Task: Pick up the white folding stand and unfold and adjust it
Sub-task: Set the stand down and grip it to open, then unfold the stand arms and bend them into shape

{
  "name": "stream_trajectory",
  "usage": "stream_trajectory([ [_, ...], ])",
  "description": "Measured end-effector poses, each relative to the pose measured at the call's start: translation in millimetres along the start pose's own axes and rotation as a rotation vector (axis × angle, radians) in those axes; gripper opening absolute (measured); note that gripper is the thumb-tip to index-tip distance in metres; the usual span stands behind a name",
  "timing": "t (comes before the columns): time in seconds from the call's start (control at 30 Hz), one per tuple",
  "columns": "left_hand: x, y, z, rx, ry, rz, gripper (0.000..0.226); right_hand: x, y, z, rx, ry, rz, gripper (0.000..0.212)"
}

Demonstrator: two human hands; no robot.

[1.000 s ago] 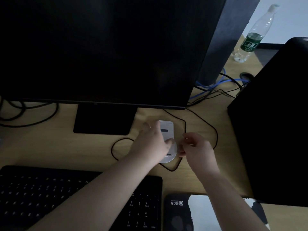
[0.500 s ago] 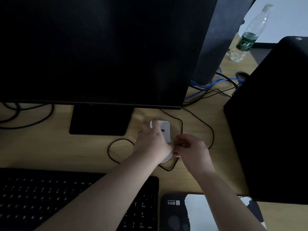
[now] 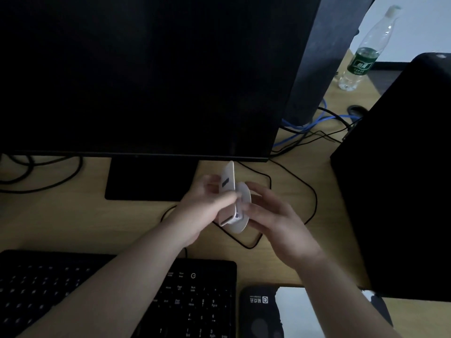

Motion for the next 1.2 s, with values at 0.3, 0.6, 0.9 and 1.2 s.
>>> stream_trajectory([
  [0.3,14,1,-12,0.213,-0.043,-0.160,0.058,-10,-14,-5,0.155,0.029,-0.073,0.092],
  [0.6,10,4,-19,0.246,-0.063,-0.077,0.061,-12,-17,-10,0.110,0.067,-0.124,0.091],
  [0.9,12,19,-28,0.247,-0.071,-0.097,0.053,-5,-16,-18,0.121,0.098,-0.127,0.090],
  [1.2,8,39,-30,0.193,-0.075,-0.165,0.055,2,4,-13,-0.071,0.142,-0.027,0.090],
])
Point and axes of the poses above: each hand's wrist, its own z-axis towards the middle knuckle, its own y-axis out of the back of the hand, x = y × z, the point moved 6 cm from there along z, towards the middle knuckle, and after that the axes turned 5 degrees about y, right-handed, at the moved point
